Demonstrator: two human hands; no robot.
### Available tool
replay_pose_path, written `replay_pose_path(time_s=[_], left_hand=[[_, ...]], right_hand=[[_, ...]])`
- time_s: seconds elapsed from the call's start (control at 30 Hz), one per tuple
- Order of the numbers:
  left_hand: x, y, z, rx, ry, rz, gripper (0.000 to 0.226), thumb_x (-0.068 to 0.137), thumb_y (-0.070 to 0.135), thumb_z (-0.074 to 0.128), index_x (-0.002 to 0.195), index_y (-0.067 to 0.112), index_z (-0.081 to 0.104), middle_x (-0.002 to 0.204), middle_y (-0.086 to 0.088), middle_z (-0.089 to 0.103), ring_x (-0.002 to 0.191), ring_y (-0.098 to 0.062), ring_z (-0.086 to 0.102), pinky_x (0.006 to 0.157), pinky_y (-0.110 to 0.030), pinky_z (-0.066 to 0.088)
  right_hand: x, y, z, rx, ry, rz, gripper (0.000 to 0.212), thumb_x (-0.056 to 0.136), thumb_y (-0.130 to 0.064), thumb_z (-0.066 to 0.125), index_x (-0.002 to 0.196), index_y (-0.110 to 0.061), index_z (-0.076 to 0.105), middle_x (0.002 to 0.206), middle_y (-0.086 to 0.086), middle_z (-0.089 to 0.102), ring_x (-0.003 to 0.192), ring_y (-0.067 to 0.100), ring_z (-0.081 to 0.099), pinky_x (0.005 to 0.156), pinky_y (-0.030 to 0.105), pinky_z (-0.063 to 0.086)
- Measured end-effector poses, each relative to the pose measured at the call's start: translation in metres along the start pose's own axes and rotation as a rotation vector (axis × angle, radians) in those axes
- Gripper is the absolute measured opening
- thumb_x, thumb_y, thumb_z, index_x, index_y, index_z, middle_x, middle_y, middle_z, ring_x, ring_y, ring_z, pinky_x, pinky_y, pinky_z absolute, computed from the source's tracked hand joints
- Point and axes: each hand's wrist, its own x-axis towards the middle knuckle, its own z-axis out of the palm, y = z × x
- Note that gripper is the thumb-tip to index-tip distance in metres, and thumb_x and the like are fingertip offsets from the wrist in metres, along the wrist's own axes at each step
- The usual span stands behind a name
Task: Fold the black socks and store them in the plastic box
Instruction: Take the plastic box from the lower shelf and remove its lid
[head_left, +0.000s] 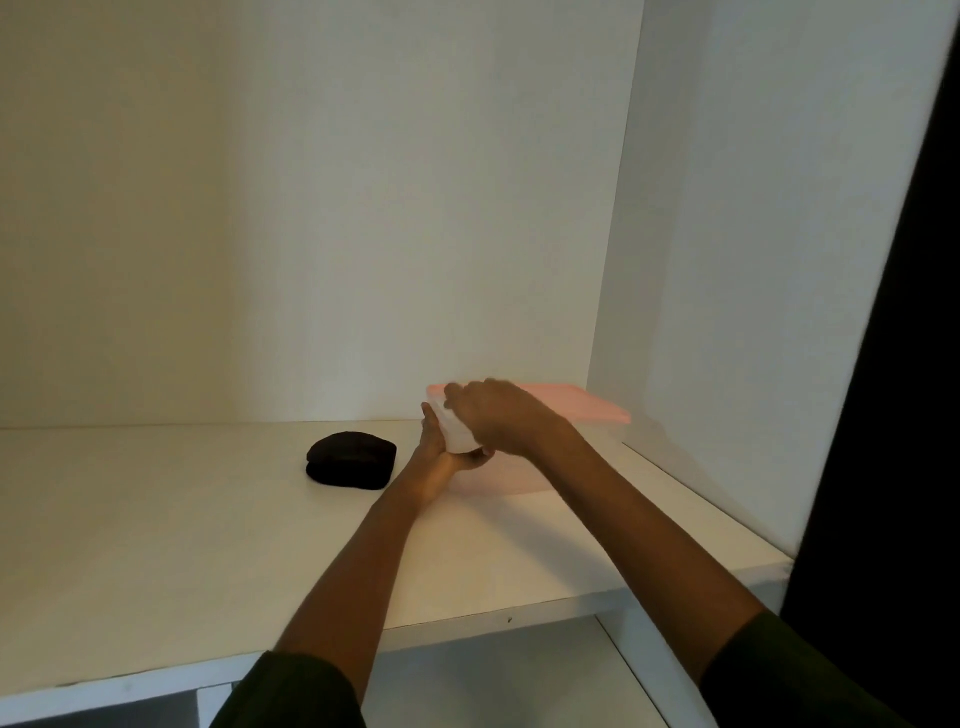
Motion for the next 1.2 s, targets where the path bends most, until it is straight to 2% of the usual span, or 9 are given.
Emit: replay_pose_path(time_s=[0.13,0.23,0.3,0.5,0.67,0.77,0.93,1.03,1.2], left_hand=[[0.007,-0.006,-0.001,0.045,0.003,0.056,0.065,0.079,-0.018,0.062,0.113,0.023,0.025,0.099,-0.003,0.053,0.096,-0.017,0.053,0.055,-0.001,0.048],[0.014,-0.011,-0.006,0.042,0.025,0.006,0.071,0.079,-0.008,0.068,0.128,0.026,0.029,0.118,-0.003,0.049,0.122,-0.023,0.047,0.079,-0.01,0.049],[0.014,-0.016,-0.009,0.128,0.002,-0.021,0.099,0.08,0.008,0.073,0.15,0.018,0.005,0.143,-0.001,0.035,0.139,-0.021,0.031,0.105,-0.023,0.032],[0.017,-0.021,-0.013,0.12,-0.037,-0.061,0.118,0.08,0.022,0.075,0.15,0.018,-0.02,0.163,-0.005,0.0,0.149,-0.021,0.009,0.12,-0.034,0.012],[0.021,-0.025,-0.013,0.107,-0.035,-0.046,0.112,0.079,0.016,0.075,0.152,0.015,-0.011,0.158,-0.001,0.017,0.147,-0.018,0.014,0.113,-0.024,0.018],[0.027,-0.024,-0.015,0.121,-0.044,-0.066,0.109,0.081,0.011,0.073,0.152,0.014,-0.011,0.144,0.005,0.028,0.137,-0.013,0.028,0.098,-0.013,0.027],[0.036,-0.03,-0.018,0.143,-0.051,-0.098,0.123,0.072,0.024,0.08,0.151,0.018,-0.013,0.159,-0.005,0.019,0.145,-0.024,0.026,0.119,-0.038,0.022],[0.036,-0.03,-0.016,0.169,-0.024,-0.115,0.12,0.077,0.024,0.077,0.151,0.018,-0.017,0.161,-0.005,0.013,0.148,-0.023,0.018,0.12,-0.037,0.019],[0.036,-0.036,-0.017,0.125,-0.085,-0.131,0.135,0.065,0.038,0.084,0.15,0.021,-0.019,0.162,-0.007,0.002,0.149,-0.025,0.014,0.121,-0.035,0.014]], right_hand=[[0.013,0.012,-0.009,-0.01,0.103,0.07,0.025,0.094,-0.002,0.042,0.119,0.0,0.047,0.103,0.018,0.064,0.078,0.027,0.06,0.062,0.03,0.042],[0.015,0.012,-0.022,-0.002,0.095,0.096,0.025,0.094,0.0,0.039,0.117,-0.001,0.049,0.108,0.017,0.063,0.085,0.028,0.06,0.068,0.033,0.043],[0.015,0.022,-0.03,-0.077,0.223,0.12,0.028,0.092,0.0,0.038,0.115,-0.001,0.053,0.108,0.016,0.063,0.096,0.031,0.06,0.076,0.037,0.044],[0.009,0.061,-0.042,-0.227,0.426,0.386,0.019,0.088,-0.007,0.055,0.094,-0.012,0.072,0.091,0.012,0.057,0.081,0.031,0.054,0.063,0.033,0.029],[-0.011,0.077,-0.04,0.0,0.352,0.645,0.028,0.091,0.002,0.044,0.105,-0.011,0.065,0.098,0.014,0.068,0.086,0.033,0.066,0.065,0.031,0.043],[-0.017,0.092,-0.033,0.456,0.414,0.797,0.022,0.086,0.006,0.048,0.096,-0.002,0.066,0.099,0.02,0.069,0.084,0.034,0.066,0.077,0.038,0.056],[-0.026,0.109,-0.029,1.115,0.626,1.052,0.03,0.088,-0.017,0.057,0.09,0.013,0.062,0.09,0.025,0.068,0.07,0.033,0.069,0.075,0.044,0.061],[-0.034,0.127,-0.03,0.956,0.768,1.102,0.02,0.075,-0.007,0.073,0.084,0.009,0.067,0.081,0.02,0.07,0.07,0.029,0.068,0.076,0.043,0.06],[-0.058,0.158,-0.04,0.543,0.853,1.09,0.016,0.075,0.009,0.057,0.089,0.004,0.064,0.096,0.019,0.069,0.075,0.016,0.053,0.065,0.017,0.04]])
